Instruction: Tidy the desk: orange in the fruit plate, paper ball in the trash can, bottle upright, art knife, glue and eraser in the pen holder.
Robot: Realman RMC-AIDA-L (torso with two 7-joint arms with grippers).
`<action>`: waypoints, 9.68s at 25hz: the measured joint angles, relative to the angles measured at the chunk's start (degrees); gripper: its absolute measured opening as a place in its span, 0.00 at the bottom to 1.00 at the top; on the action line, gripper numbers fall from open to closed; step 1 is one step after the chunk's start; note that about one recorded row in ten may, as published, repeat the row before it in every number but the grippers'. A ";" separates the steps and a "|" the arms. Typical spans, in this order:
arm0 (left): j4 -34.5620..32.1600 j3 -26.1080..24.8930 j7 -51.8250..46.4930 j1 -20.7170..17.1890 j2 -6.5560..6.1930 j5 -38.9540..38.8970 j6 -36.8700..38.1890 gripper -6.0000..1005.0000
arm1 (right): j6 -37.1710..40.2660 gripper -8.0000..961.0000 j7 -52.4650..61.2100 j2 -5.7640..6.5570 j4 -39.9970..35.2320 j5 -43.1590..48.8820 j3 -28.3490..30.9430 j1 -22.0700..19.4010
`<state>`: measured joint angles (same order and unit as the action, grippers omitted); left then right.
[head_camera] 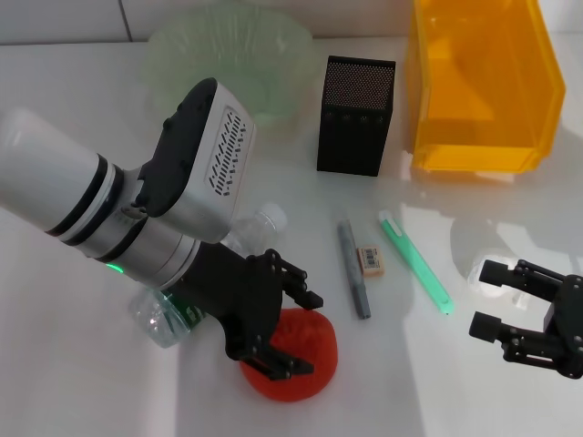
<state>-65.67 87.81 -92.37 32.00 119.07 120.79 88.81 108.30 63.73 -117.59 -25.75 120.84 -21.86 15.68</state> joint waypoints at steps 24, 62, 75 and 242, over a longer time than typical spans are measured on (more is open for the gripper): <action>0.41 -0.49 0.03 -0.24 -0.07 -1.50 0.76 0.17 | -0.38 0.87 -0.07 -0.35 0.00 0.00 0.16 -0.29; 29.48 -35.54 3.18 14.50 -0.34 -30.43 -46.26 0.11 | -1.28 0.87 -4.63 -1.28 3.77 -0.11 1.14 0.55; 30.02 -35.47 3.37 13.29 -0.45 -33.86 -43.71 0.27 | -1.86 0.87 -4.76 -1.40 4.69 -0.21 1.22 1.47; 4.62 7.56 -58.89 11.00 0.03 21.36 -19.00 0.45 | -1.86 0.86 17.44 -0.88 -18.75 -14.50 -15.49 -4.92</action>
<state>-61.04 95.36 -151.26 43.00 119.10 142.14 69.80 106.44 81.17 -118.47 -44.50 106.35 -37.35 10.76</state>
